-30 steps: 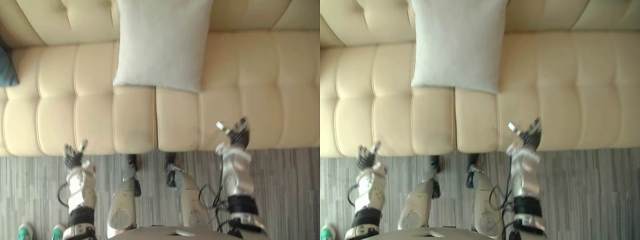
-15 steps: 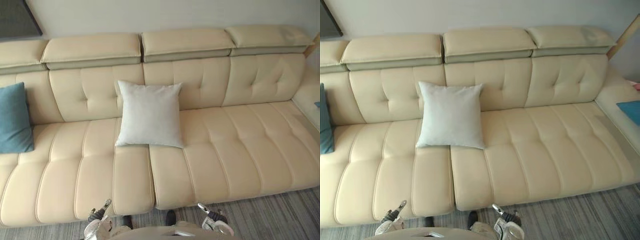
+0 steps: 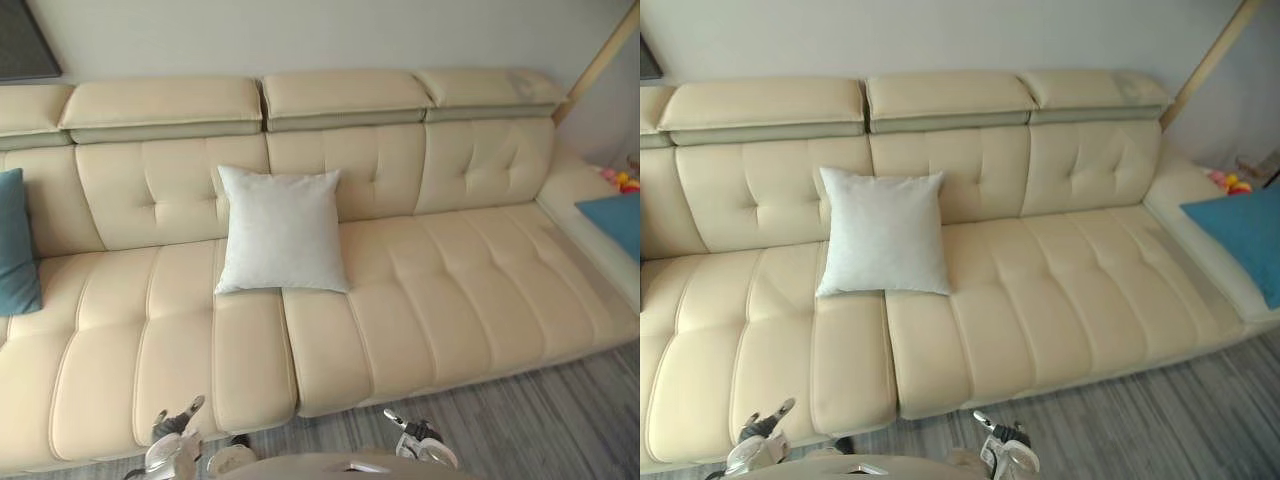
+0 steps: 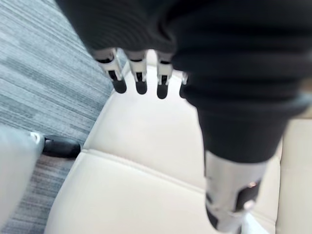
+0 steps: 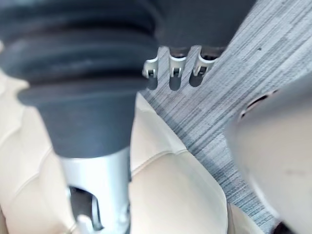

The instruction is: Pick up cushions and gather them together orderly.

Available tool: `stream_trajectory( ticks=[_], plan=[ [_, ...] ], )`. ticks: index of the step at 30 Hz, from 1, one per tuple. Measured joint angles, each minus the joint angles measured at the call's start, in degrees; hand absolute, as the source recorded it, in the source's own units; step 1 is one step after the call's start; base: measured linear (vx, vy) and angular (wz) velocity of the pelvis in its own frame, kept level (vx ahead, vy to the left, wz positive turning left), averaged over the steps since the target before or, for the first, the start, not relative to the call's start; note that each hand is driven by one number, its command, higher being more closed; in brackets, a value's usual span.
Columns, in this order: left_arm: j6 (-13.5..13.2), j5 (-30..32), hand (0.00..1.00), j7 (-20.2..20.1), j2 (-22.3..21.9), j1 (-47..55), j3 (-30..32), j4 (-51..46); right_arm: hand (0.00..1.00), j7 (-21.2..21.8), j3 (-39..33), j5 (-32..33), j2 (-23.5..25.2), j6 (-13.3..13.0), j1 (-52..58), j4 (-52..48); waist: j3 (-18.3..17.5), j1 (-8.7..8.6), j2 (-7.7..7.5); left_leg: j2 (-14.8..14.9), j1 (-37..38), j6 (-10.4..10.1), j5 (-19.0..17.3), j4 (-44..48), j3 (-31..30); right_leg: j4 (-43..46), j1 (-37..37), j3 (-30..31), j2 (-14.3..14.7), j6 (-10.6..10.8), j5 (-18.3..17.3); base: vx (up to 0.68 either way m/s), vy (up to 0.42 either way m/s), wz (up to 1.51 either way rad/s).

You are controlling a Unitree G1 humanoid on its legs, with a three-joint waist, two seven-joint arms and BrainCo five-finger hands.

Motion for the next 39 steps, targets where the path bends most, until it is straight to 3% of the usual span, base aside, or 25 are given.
stream_trajectory(
  ticks=[2,3,5,6,9,11,12,13,14,15,18,19,24,25,26,27,32,33,34,35,36,37,39],
  plan=[
    [0.1,-0.6,0.00,0.4,-0.4,0.2,-0.1,0.0,0.00,-0.2,0.7,-0.9,-0.9,0.0,-1.5,0.0,0.0,1.25,1.20,2.2,-2.3,-1.1,1.1,2.5,-0.5,-9.0,3.0,-0.6,2.8,-0.4,-0.2,-0.22,-0.203,-0.27],
    [0.1,-1.7,0.00,1.3,-2.3,0.5,-0.7,0.0,0.00,-0.5,1.7,-0.9,-2.3,-0.1,-3.7,0.0,0.8,1.51,2.84,3.4,-4.3,-2.2,1.8,1.8,-1.3,-20.0,6.5,-1.5,5.3,-0.6,-0.1,-0.31,-0.204,-0.21],
    [0.1,-2.2,0.00,1.4,-3.4,0.0,-2.5,0.1,0.00,-0.5,2.2,-0.9,-3.0,-0.1,-4.8,0.1,2.5,1.12,4.09,3.6,-5.1,-3.1,2.7,1.1,-2.5,-23.1,7.7,-2.2,6.0,-1.8,0.2,-0.37,-0.147,0.09],
    [0.1,-2.2,0.00,1.4,-5.6,-0.2,-4.8,-0.1,0.00,-0.6,2.1,-0.9,-5.0,0.0,-4.8,0.1,4.9,0.78,6.29,3.7,-4.6,-3.3,5.5,-1.6,-4.2,-23.5,7.8,-2.6,7.1,-2.8,1.1,-0.39,-0.071,0.23],
    [0.1,-2.1,0.00,1.4,-5.4,0.8,-6.3,-0.3,0.00,-1.3,2.2,-1.0,-5.5,0.3,-3.0,1.1,5.0,0.58,7.34,3.5,-1.7,-4.5,7.6,-6.2,-4.2,-22.4,7.5,-3.2,7.4,-3.2,1.2,-0.30,-0.005,0.04],
    [0.1,-2.0,0.00,1.3,-5.1,1.0,-7.4,-0.6,0.00,-1.3,2.1,-0.9,-5.2,0.5,-2.7,1.0,4.8,0.19,6.64,2.3,-0.6,-7.4,5.8,-9.9,-4.5,-22.5,6.4,-2.9,6.7,-4.2,1.4,-0.24,0.073,-0.14],
    [0.1,-1.9,0.00,1.1,-4.7,0.8,-7.5,-1.0,0.00,-1.3,2.1,-0.9,-4.7,0.4,-2.9,1.0,4.8,0.11,5.24,1.1,-0.6,-6.8,5.6,-9.9,-4.8,-22.7,5.1,-2.1,5.2,-4.6,1.9,-0.13,0.086,-0.40],
    [0.1,-0.9,0.00,1.0,-4.4,0.8,-7.5,-1.3,0.00,-1.3,2.0,-0.9,-4.6,0.5,-2.8,1.0,4.9,0.41,4.49,-0.5,-0.2,-4.3,4.5,-3.6,-5.8,-22.7,3.8,-0.4,3.8,-4.3,2.9,-0.10,0.074,-0.50],
    [0.1,-0.9,0.00,1.0,-4.5,0.9,-7.5,-1.3,0.00,-1.4,2.0,-0.9,-4.8,0.5,-2.7,1.0,4.9,0.37,4.49,-1.0,0.5,-3.3,2.9,-1.1,-6.4,-22.7,3.6,0.3,3.6,-4.1,3.1,-0.10,0.115,-0.76],
    [0.1,-0.9,0.00,1.0,-4.5,1.3,-7.4,-1.2,0.00,-1.4,2.0,-0.9,-5.0,0.6,-2.4,1.0,4.9,0.15,4.82,-1.6,3.4,-2.8,-4.0,0.6,-7.6,-22.8,3.2,2.7,3.8,-3.5,3.2,-0.08,0.128,-0.71],
    [0.1,-0.9,0.00,1.0,-4.4,1.8,-6.7,-1.9,0.00,-1.3,1.2,-1.0,-3.6,1.0,-1.4,1.0,4.6,0.20,4.27,-3.5,4.9,-4.3,-6.2,-0.9,-6.0,-24.6,2.6,7.4,3.8,-3.7,4.3,-0.08,0.119,-0.80],
    [0.1,-0.9,0.00,1.0,-4.1,2.3,-6.7,-2.0,0.00,-1.3,1.0,-1.0,-2.9,1.2,-1.3,1.1,4.2,0.19,3.06,-4.6,5.2,-5.2,-7.6,-1.1,-6.6,-25.5,2.2,9.3,3.7,-4.1,4.8,-0.04,0.179,-1.19],
    [0.2,0.9,0.00,0.3,-3.0,2.3,-7.5,-0.8,0.00,-1.3,0.6,-1.0,-2.2,1.3,0.2,1.2,3.9,-0.95,2.81,-7.5,5.3,-3.9,-9.1,-1.2,-9.4,-28.9,0.2,15.3,4.1,-5.4,8.0,0.03,0.148,-0.87],
    [0.3,1.9,0.00,-0.2,-2.6,1.5,-7.6,0.6,0.00,-1.3,0.3,-0.9,-2.1,1.3,0.6,1.2,3.5,-1.52,2.62,-7.7,5.4,-3.4,-9.4,-1.0,-8.5,-28.9,-1.0,16.8,4.5,-5.1,10.2,0.11,0.029,-0.66],
    [0.4,2.5,0.00,-0.3,-2.6,0.7,-7.6,1.2,0.00,-1.3,0.3,-0.9,-2.2,1.3,0.7,1.1,2.9,-1.74,2.16,-7.6,5.3,-3.3,-9.5,-0.7,-7.3,-28.6,-2.1,18.5,5.0,-3.0,12.1,0.14,0.009,-0.80],
    [0.4,2.8,0.00,-0.3,-2.5,0.6,-7.6,1.7,0.00,-1.3,0.3,-0.9,-2.2,1.2,0.6,1.1,2.7,-1.67,2.65,-7.1,5.2,-3.1,-9.6,-0.5,-6.4,-28.7,-2.5,19.3,5.6,-2.7,12.9,0.13,-0.011,-1.12],
    [1.0,6.7,0.00,-0.6,-2.4,-0.8,-9.8,3.4,0.00,-1.1,2.6,-0.9,-2.5,0.4,-2.5,1.0,2.8,-1.13,4.50,-4.6,6.9,-0.2,-11.1,1.0,-1.7,-30.4,-6.9,27.5,11.7,-5.5,19.8,0.12,-0.046,-1.75],
    [1.0,7.0,0.00,-0.8,-2.5,-1.1,-10.5,3.5,0.00,-1.1,3.6,-0.9,-2.6,-0.1,-3.0,0.9,2.9,-1.08,4.95,-3.7,7.4,0.5,-11.7,0.9,1.7,-30.9,-8.1,24.6,13.6,-6.9,22.8,0.03,-0.066,-2.11],
    [1.0,7.1,0.00,-0.8,-2.6,-1.8,-11.3,3.6,0.00,-1.1,4.9,-1.0,-2.8,-0.4,-3.9,0.4,3.2,-1.00,6.14,-2.2,7.8,0.6,-11.7,0.6,5.2,-33.5,-8.6,16.7,14.1,-11.2,24.7,0.04,-0.097,-1.98],
    [1.0,7.1,0.00,-0.9,-2.7,-2.1,-11.7,3.4,0.00,-1.1,4.8,-1.0,-2.8,-0.3,-3.8,0.3,3.2,-1.13,6.15,-2.4,8.3,0.6,-11.7,-0.1,6.3,-32.4,-9.1,10.6,13.7,-13.6,22.2,0.04,-0.124,-1.55],
    [0.9,8.1,0.00,-1.0,-2.5,-3.1,-13.0,3.4,0.00,-1.1,4.0,-1.1,-3.1,-0.1,-3.6,0.4,3.6,-1.46,6.40,-2.9,9.2,0.0,-12.0,-1.6,9.3,-28.3,-10.0,-4.7,11.4,-13.4,14.7,0.02,-0.109,-1.20],
    [1.0,8.5,0.00,-1.4,-2.3,-3.6,-14.4,3.4,0.00,-1.1,3.2,-2.1,-3.5,-0.1,-3.5,0.5,4.3,-1.77,7.47,-2.6,10.1,-0.2,-12.0,-1.8,11.5,-26.0,-10.0,-14.4,9.0,-13.2,12.7,0.00,-0.085,-1.13],
    [1.0,9.3,0.00,-1.6,-2.2,-3.3,-15.0,3.6,0.00,-1.2,2.6,-3.1,-4.0,-0.1,-3.0,0.5,4.5,-1.98,7.83,-2.7,11.6,-0.9,-12.4,-2.1,13.0,-25.4,-8.9,-18.6,8.1,-12.1,13.3,-0.02,-0.105,-0.96]
  ],
)
